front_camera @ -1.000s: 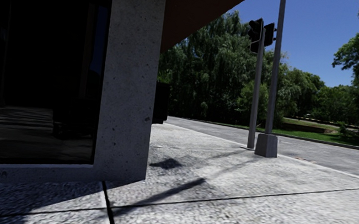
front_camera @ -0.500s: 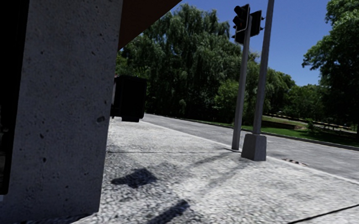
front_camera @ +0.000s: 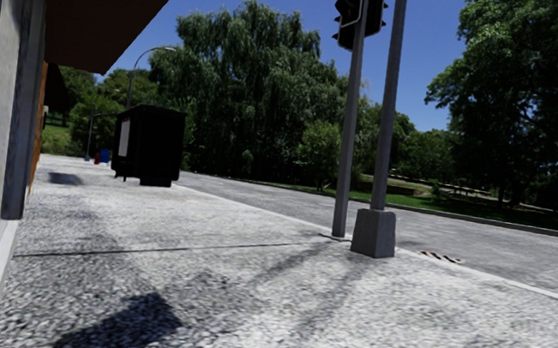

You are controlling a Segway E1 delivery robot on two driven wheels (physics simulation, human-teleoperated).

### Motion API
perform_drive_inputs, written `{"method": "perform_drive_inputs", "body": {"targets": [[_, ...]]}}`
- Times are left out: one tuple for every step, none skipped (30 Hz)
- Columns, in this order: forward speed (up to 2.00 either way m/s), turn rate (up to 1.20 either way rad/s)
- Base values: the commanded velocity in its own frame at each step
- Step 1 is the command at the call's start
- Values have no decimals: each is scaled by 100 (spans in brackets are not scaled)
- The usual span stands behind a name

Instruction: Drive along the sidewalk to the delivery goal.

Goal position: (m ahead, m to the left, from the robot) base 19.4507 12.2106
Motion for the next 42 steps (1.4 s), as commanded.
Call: {"method": "perform_drive_inputs", "body": {"targets": [[154, -34], [154, -34], [154, -34], [154, -35], [154, 0], [154, 0], [154, 0], [154, 0], [154, 0], [154, 0], [154, 0], [154, 0], [154, 0], [154, 0], [154, 0], [154, 15], [154, 28], [154, 28], [154, 32], [154, 33], [154, 33], [154, 34], [154, 34], [154, 34], [154, 34], [154, 34], [153, 34], [153, 34], [151, 34], [149, 34], [148, 34], [147, 34], [147, 34], [147, 34], [147, 34], [147, 34], [147, 34], [147, 34], [147, 34], [147, 34], [147, 34], [147, 34]]}}
